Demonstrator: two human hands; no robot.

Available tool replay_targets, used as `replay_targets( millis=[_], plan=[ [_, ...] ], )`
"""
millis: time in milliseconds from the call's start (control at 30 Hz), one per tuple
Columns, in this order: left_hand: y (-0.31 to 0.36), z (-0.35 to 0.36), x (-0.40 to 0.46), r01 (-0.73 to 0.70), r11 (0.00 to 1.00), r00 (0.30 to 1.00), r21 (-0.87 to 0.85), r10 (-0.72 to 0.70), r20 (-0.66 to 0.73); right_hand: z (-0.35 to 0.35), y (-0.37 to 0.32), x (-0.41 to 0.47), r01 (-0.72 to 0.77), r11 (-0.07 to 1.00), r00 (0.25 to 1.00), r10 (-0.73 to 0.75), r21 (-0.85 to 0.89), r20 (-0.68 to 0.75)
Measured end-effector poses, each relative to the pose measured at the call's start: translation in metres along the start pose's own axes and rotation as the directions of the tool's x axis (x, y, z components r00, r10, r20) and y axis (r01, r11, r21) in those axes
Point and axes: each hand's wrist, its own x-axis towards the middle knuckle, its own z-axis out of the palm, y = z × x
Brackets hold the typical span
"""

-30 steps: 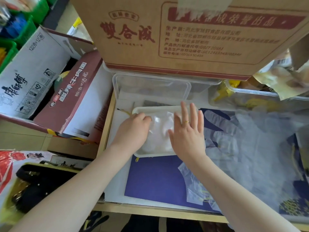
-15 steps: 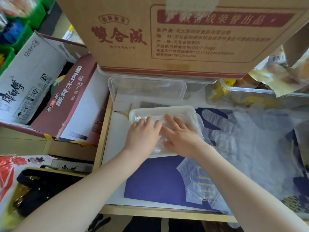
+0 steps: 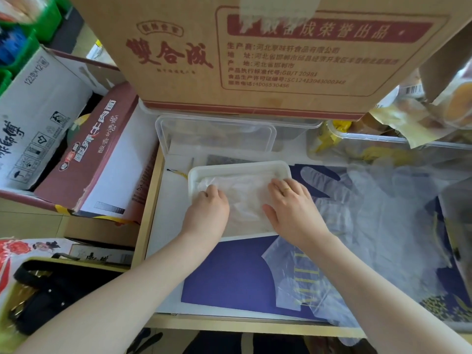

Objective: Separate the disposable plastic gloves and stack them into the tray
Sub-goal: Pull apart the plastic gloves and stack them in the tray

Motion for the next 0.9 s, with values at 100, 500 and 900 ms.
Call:
replay_targets(
  millis=[100, 500, 900],
  plan=[
    [0.002, -0.002, -0.002, -0.037, 0.997, 0.996, 0.069, 0.042, -0.074, 0.0, -0.007, 0.009, 0.006, 0.989, 0.98, -0.035, 0.146, 0.197],
    [-0.005, 0.0, 0.004, -0.103, 0.994, 0.995, -0.041, 0.102, -0.016, 0.001, -0.024, 0.02, -0.063, 0.998, 0.989, 0.065, -0.023, 0.134],
    [0.01, -0.018, 0.001, -0.003, 0.976, 0.975, -0.217, 0.051, 0.217, 0.008, -0.021, 0.011, -0.032, 0.979, 0.904, -0.056, 0.2, 0.423]
  ],
)
